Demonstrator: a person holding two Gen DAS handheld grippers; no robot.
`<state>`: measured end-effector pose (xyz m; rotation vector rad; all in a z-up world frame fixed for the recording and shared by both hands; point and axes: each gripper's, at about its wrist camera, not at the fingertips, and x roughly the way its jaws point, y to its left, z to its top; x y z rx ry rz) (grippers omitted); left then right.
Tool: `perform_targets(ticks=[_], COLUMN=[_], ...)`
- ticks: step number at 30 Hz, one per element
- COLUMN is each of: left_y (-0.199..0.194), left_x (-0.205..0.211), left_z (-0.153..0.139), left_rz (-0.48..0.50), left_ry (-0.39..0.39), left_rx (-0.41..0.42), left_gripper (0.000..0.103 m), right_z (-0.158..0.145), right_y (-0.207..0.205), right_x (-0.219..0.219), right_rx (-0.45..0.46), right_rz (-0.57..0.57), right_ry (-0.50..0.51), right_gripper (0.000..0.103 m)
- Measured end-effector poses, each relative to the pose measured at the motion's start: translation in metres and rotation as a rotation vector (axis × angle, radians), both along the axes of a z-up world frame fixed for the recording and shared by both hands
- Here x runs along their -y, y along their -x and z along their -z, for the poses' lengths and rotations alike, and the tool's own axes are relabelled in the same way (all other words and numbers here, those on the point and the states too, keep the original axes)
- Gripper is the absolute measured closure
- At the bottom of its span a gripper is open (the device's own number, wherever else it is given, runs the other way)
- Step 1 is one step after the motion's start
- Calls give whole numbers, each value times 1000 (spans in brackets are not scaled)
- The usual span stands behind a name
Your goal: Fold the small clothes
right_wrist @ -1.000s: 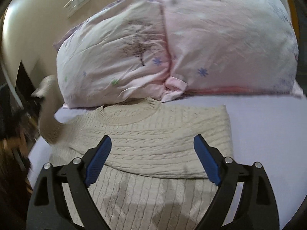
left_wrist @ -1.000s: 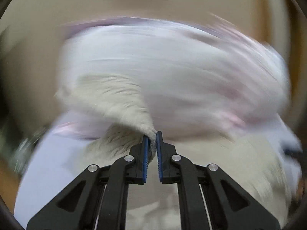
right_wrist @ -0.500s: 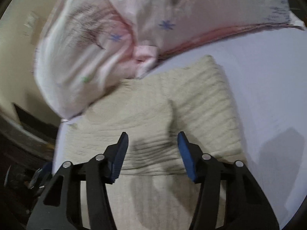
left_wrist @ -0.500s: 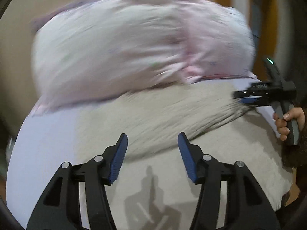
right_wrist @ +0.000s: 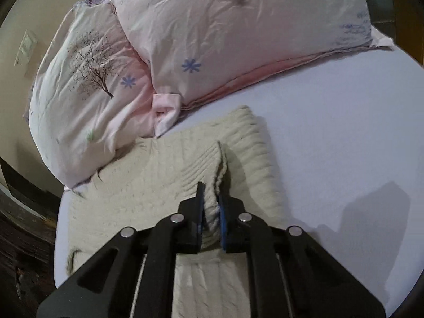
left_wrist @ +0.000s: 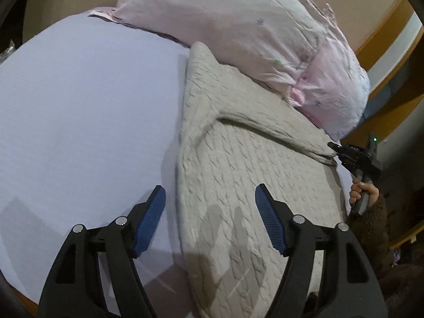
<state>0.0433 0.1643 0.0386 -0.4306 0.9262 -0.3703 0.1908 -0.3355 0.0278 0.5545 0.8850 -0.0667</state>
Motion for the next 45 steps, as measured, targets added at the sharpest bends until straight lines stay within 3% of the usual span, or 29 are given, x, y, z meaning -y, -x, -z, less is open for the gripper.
perform_targets(ticks=[3, 5, 6, 9, 15, 19, 20, 21, 24, 26, 28, 29, 31, 34, 36, 39, 42, 44, 45], left_y=[10, 19, 23, 41, 90, 109, 109, 108, 95, 68, 23, 7, -49, -134, -187, -219, -225, -225, -222], left_x=[6, 8, 8, 8, 8, 11, 13, 13, 12, 11, 6, 5, -4, -9, -3, 1, 0, -1, -2], left_z=[2, 4, 6, 13, 20, 27, 27, 27, 8, -17, -42, -47, -51, -35, -12, 13, 20, 17, 13], left_rz=[50, 72, 84, 112, 131, 136, 139, 141, 152, 136, 69, 41, -53, -190, -250, -270, -243, -204, -178], left_ry=[36, 64, 90, 164, 270, 315, 313, 317, 346, 317, 289, 282, 297, 257, 185, 169, 183, 174, 176], left_rx=[-1, -4, -13, -35, -48, -63, -69, -71, -28, 31, 107, 123, 125, 72, -3, -75, -78, -70, -61], left_gripper=[34, 40, 46, 59, 66, 72, 81, 92, 95, 96, 96, 96, 96, 96, 96, 96, 95, 89, 78], right_z=[-5, -6, -3, 13, 28, 38, 43, 43, 12, -20, -43, -55, -59, -41, -14, 29, 43, 46, 47], right_y=[35, 67, 79, 119, 223, 266, 269, 268, 245, 218, 185, 157, 116, 45, 3, -33, -48, -53, -57], right_x=[4, 2, 1, -2, -21, -35, -41, -44, -45, -37, -28, -17, -5, 18, 27, 37, 42, 43, 43], right_rx=[-29, -46, -61, -115, -84, -84, -90, -78, 68, 195, 282, 340, 373, 343, 276, 164, 154, 149, 146], right_rz=[6, -5, -18, -80, -202, -271, -292, -303, -325, -324, -316, -280, -229, -86, -7, 88, 131, 150, 154], right_ry=[41, 68, 55, -57, -301, -385, -400, -421, -474, -474, -464, -447, -463, -441, -417, -444, -475, -487, -498], right_gripper=[50, 48, 49, 67, 72, 95, 95, 95, 96, 96, 96, 96, 96, 96, 96, 96, 95, 85, 71])
